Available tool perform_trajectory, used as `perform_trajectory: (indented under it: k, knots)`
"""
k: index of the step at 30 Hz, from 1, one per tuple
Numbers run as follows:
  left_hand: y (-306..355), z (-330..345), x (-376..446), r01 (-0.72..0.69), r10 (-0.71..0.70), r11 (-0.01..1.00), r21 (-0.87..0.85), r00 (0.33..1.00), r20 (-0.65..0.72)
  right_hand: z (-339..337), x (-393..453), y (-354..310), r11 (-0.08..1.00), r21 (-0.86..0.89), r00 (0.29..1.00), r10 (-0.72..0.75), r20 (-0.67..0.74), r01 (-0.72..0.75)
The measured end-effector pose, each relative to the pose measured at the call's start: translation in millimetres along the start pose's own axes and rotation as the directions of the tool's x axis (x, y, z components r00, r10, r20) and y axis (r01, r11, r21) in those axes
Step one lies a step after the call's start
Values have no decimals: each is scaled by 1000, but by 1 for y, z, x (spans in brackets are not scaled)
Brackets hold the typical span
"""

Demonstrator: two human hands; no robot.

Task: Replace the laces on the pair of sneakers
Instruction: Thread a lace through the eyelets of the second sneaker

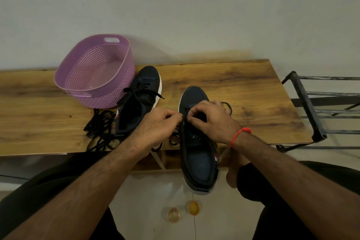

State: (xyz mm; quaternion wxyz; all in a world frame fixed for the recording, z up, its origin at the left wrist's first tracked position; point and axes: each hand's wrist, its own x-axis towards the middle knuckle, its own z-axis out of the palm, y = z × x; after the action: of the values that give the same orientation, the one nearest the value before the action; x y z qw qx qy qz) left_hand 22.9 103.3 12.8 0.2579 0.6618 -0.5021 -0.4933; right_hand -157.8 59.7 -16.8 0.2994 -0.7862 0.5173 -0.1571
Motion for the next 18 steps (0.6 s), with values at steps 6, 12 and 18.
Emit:
perform_trajectory:
  k: [6,12,18]
  knots:
    - [-3,5,4,-21,17,999,-37,996,-89,-4,-1,-1,994,109,1000,8,-12,-7]
    - [6,-4,1,-130,260,900,416,925,-276,-3,-5,-1,998,-46,999,-44,-24,43]
    - [21,-32,1,-315,105,796,-517,913,-395,-4,-4,-5,986,-165,999,-34,25,38]
